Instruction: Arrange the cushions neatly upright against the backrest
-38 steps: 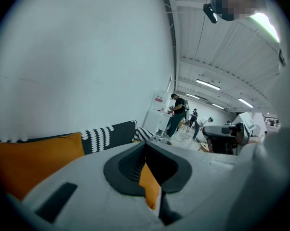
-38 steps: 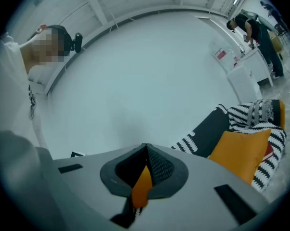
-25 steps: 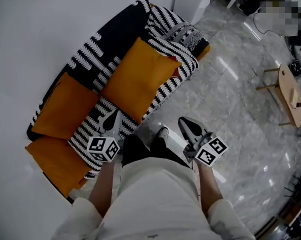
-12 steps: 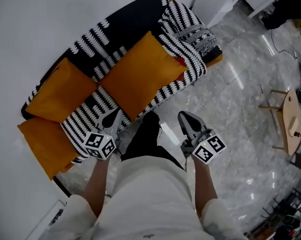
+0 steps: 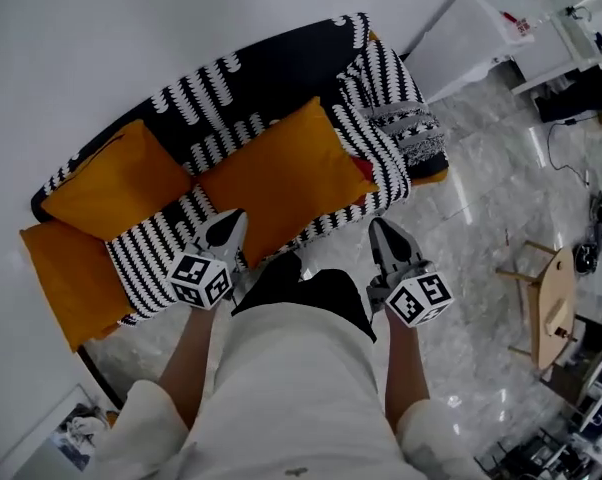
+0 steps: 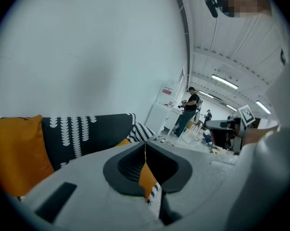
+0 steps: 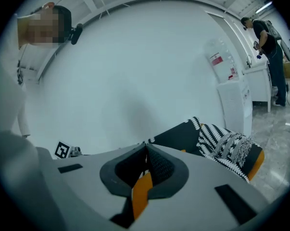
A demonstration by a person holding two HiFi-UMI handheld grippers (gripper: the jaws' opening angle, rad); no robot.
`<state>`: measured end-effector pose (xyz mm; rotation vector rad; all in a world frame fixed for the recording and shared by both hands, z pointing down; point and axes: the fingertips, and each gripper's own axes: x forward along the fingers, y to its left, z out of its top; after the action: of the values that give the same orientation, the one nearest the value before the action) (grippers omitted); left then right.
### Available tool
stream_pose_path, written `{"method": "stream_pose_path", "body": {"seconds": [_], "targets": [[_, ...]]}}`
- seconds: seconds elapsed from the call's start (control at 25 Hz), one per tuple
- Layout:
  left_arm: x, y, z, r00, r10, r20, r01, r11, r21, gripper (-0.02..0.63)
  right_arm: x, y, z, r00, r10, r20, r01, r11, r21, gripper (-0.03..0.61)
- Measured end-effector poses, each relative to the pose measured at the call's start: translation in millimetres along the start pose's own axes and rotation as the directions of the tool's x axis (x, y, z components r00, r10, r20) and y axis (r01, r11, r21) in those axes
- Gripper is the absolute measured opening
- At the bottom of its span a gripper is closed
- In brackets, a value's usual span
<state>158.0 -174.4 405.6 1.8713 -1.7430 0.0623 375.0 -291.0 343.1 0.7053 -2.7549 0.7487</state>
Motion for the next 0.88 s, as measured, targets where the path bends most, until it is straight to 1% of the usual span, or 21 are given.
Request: {"method": "stream_pose_path", "body": {"seconds": [0.12,0.2,0.32,0.4,0.56,0.68,0.8,0.88], "targets": [[5,19,-1,0.999,0.049,-0.007,-0.049,0.999,-0.021,0.014,21,-18,-1,0.999,-0.014,-0.045,0.013,1.0,-0.01,0.009],[1,28,-6,0.996,0.093,-0.013,-0.093,0.995,-0.039,0.014,32,-25,-3,0.997,0.003,-0.073,-0.005,1.0,-0.026,0.009],[-7,39,-21,0.986,0.166,-0.027,-0.168,0.983,-0.08,0.014,50,-38,-9,0.991,0.032,-0.13,-0.039,0.998,-0.056,0.01],[-11,46,-34,0.975,0.215,-0.05,-0.22,0.969,-0.11,0.014,62,-47,-14,0.982,0.045,-0.182,-0.061,0.994,-0.086,0.009],[-25,48,-78,0.941,0.317,-0.12,-0.333,0.929,-0.158,0.014,77,-61,-32,0.948,0.106,-0.3,-0.152,0.98,-0.132,0.011],[-33,47,-129,0.911,0.384,-0.152,-0.408,0.895,-0.179,0.015,80,-79,-59,0.92,0.141,-0.366,-0.218,0.959,-0.18,0.011],[-35,44,-175,0.879,0.435,-0.195,-0.469,0.862,-0.19,0.015,83,-102,-86,0.889,0.149,-0.433,-0.266,0.938,-0.224,0.011],[-32,40,-199,0.864,0.446,-0.233,-0.492,0.848,-0.199,0.017,87,-119,-99,0.865,0.144,-0.481,-0.288,0.927,-0.24,0.012]]}}
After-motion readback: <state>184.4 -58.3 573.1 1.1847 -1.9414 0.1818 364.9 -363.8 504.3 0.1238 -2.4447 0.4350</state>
